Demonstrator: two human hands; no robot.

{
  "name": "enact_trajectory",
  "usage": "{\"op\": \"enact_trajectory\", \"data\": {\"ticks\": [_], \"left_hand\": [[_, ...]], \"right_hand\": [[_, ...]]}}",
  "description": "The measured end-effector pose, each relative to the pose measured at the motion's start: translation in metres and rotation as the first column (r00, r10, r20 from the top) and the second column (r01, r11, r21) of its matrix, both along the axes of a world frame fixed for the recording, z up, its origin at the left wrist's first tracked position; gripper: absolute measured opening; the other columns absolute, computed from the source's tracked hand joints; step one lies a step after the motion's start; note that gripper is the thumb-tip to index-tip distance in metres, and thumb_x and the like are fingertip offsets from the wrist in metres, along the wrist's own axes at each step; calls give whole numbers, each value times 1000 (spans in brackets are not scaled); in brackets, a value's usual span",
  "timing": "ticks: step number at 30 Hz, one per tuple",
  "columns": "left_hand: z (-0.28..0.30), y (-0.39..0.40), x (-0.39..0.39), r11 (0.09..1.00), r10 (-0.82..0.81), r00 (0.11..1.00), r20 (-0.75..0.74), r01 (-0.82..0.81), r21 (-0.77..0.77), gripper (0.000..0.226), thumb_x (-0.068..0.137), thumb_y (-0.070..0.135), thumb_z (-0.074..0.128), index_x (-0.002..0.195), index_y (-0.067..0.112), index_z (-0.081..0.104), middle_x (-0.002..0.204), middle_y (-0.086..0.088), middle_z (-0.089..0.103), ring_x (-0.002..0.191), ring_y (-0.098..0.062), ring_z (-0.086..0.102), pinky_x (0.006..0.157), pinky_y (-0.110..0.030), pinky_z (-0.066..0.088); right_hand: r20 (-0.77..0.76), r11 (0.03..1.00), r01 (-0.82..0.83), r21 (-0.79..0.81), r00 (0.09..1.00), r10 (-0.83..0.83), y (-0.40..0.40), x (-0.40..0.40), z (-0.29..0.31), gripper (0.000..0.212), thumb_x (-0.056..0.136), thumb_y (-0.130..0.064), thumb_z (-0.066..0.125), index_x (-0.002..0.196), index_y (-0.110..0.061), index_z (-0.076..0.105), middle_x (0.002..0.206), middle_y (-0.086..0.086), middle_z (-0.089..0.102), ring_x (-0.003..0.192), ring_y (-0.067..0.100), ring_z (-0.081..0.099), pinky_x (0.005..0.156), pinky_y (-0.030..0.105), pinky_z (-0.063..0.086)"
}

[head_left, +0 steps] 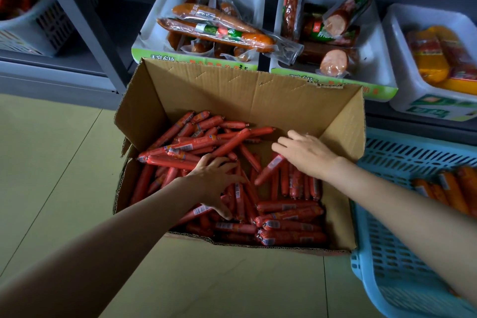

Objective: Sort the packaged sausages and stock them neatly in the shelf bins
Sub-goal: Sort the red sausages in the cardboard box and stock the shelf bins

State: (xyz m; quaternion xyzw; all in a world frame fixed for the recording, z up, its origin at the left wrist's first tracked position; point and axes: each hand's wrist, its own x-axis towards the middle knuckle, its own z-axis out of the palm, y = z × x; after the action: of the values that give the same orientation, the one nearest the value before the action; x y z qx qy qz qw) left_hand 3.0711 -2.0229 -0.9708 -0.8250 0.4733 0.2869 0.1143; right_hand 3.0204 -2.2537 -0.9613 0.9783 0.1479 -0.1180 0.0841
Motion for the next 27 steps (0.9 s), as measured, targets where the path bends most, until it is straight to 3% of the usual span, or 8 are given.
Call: {"op": "enact_trajectory", "data": {"ticks": [3,6,10,13,20,23,25,27], "left_hand": [[3,-2,-1,1000,-5,1000,4,5,22,91,70,64,65,145,44,17,157,4,5,144,-22,1,113,-48,-1],[5,-3,-1,998,-10,1000,11,9,55,93,70,66,64,146,43,14,157,5,3,144,-22,0,113,-49,-1],[5,-3,-1,998,-12,1000,10,11,69,93,70,66,64,146,44,14,158,4,1,145,-22,-1,113,-50,-1],[5,-4,-1,997,-7,1000,11,7,75,93,70,66,64,145,45,12,158,3,1,145,-22,-2,113,-51,-1],[1,-2,0,999,-5,1000,14,4,34,92,69,66,64,145,45,15,158,3,3,145,-22,0,113,-50,-1],[0,0,0,1000,2,1000,11,-2,1,92,69,66,65,145,44,17,158,3,5,145,-21,1,113,-49,-1],[-1,0,0,1000,3,1000,12,-3,-15,92,69,65,65,145,44,18,158,2,5,145,-22,1,114,-48,-1],[-1,1,0,1000,7,1000,8,-7,-25,92,69,65,66,145,43,19,158,2,6,144,-22,1,113,-48,-1]], "right_hand": [[-73,973,117,198,992,-105,-3,-17,32,20,92,-24,57,105,-19,43,93,-6,52,89,15,49,70,29,40],[-377,858,347,380,905,-199,4,-41,55,22,89,-28,63,104,-18,49,84,-5,57,64,2,48,57,10,34],[-570,950,287,122,804,-169,10,-73,38,27,91,-24,60,117,-18,56,100,-2,59,84,10,55,66,16,39],[-582,943,322,87,784,-214,9,-71,25,34,93,-19,56,127,-16,53,116,6,59,106,19,56,77,22,38],[-424,867,397,300,870,-251,16,-28,-2,34,91,-9,53,125,-16,57,127,6,56,121,23,46,96,30,37],[-380,913,284,291,911,-162,26,-13,-16,48,93,-6,45,136,-26,47,130,7,46,123,27,42,99,37,38],[-373,964,185,191,922,-103,32,-5,-20,50,95,-27,21,142,-35,36,134,9,36,125,31,37,100,42,37],[-367,983,143,115,926,-92,38,2,-24,74,80,-50,7,147,-27,29,143,16,29,133,33,30,106,43,27]]}}
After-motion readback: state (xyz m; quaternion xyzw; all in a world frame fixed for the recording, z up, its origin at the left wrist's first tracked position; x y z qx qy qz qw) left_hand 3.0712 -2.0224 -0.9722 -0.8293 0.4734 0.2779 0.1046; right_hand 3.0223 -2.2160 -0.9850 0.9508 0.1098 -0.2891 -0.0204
